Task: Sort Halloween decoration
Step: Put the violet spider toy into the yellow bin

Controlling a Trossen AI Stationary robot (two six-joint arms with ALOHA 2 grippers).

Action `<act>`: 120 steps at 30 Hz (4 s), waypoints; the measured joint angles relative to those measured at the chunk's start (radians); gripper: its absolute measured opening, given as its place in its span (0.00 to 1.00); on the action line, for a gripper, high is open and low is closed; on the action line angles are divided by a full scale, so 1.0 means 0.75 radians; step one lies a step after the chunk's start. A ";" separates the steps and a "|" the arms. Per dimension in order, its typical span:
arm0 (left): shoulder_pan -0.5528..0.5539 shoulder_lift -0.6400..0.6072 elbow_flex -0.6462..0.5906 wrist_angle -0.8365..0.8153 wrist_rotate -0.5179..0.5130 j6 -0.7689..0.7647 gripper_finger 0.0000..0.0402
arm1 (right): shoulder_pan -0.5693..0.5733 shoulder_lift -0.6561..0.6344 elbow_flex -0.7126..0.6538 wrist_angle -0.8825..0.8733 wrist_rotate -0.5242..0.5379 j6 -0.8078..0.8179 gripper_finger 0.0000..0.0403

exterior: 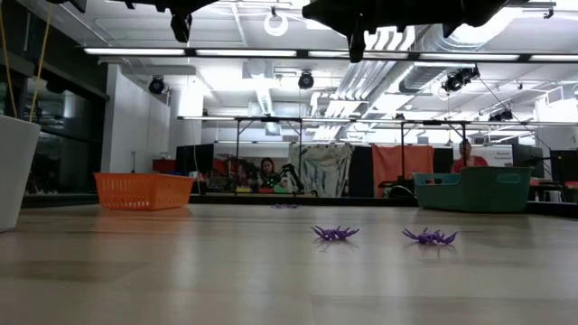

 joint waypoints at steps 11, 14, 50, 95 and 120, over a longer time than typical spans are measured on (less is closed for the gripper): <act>-0.001 0.000 0.001 -0.001 -0.029 0.000 0.00 | 0.000 0.000 0.001 0.000 0.001 0.000 0.00; -0.001 0.000 0.001 0.000 -0.043 0.000 0.00 | 0.000 0.000 0.001 0.000 0.001 0.000 0.00; -0.001 0.001 0.002 -0.028 -0.064 -0.003 0.00 | 0.696 0.299 0.110 -0.995 0.000 0.092 0.41; 0.000 0.001 0.002 -0.069 -0.064 -0.026 0.00 | 0.708 0.763 0.399 -1.256 0.180 -0.291 0.39; 0.000 0.000 0.001 -0.066 -0.064 -0.037 0.00 | 0.677 0.673 0.387 -1.440 0.305 -0.170 0.00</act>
